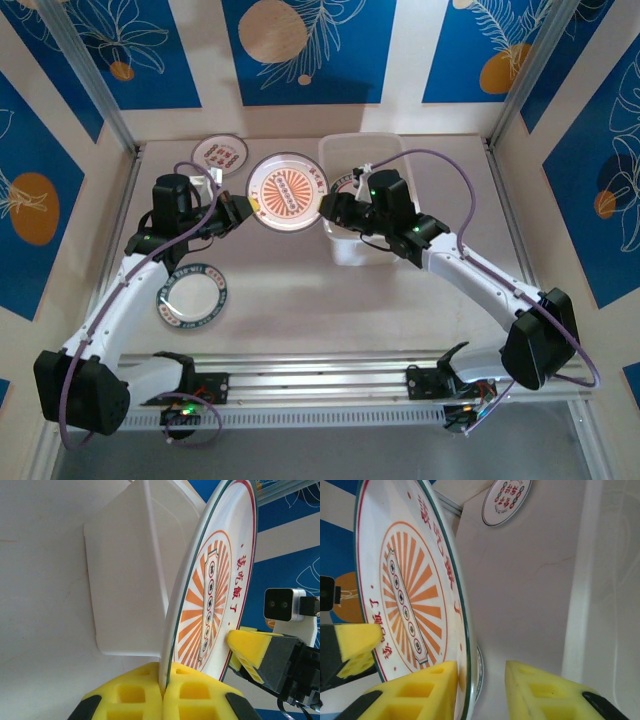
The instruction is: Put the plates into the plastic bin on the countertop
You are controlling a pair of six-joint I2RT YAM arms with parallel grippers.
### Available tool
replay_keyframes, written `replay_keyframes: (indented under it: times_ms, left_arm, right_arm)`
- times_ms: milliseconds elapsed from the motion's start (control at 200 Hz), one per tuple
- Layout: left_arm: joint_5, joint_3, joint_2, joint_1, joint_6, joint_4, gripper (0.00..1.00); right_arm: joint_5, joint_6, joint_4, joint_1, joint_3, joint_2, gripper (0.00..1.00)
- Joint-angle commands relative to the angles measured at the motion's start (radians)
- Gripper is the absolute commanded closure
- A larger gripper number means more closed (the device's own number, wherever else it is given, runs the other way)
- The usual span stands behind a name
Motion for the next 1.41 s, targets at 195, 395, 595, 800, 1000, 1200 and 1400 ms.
replay_keyframes:
  times_ms: [195, 395, 595, 800, 1000, 1200, 1400]
  left_arm:
    - [0.043, 0.005, -0.026, 0.002, 0.002, 0.061, 1.00]
    - [0.029, 0.004, -0.022, 0.003, 0.028, 0.037, 0.94]
    - [0.019, 0.016, 0.007, 0.001, 0.053, 0.017, 0.75]
    - [0.005, 0.067, 0.041, 0.003, 0.082, -0.002, 0.46]
    - [-0.044, 0.145, 0.077, 0.017, 0.134, -0.042, 0.31]
    - [-0.080, 0.189, 0.091, 0.053, 0.165, -0.056, 0.27]
    - [-0.079, 0.162, 0.110, 0.088, 0.170, -0.068, 0.26]
  right_arm:
    - [-0.062, 0.043, 0.068, -0.002, 0.008, 0.019, 0.85]
    - [-0.038, 0.084, 0.072, -0.009, -0.020, 0.006, 0.92]
    - [-0.005, 0.122, 0.075, -0.022, -0.029, -0.003, 0.97]
    - [0.036, 0.145, 0.072, -0.050, -0.026, -0.027, 1.00]
    - [0.069, 0.160, 0.053, -0.110, -0.026, -0.058, 1.00]
    - [0.205, 0.180, -0.040, -0.174, -0.029, -0.123, 1.00]
    - [0.377, 0.298, -0.122, -0.217, -0.078, -0.169, 1.00]
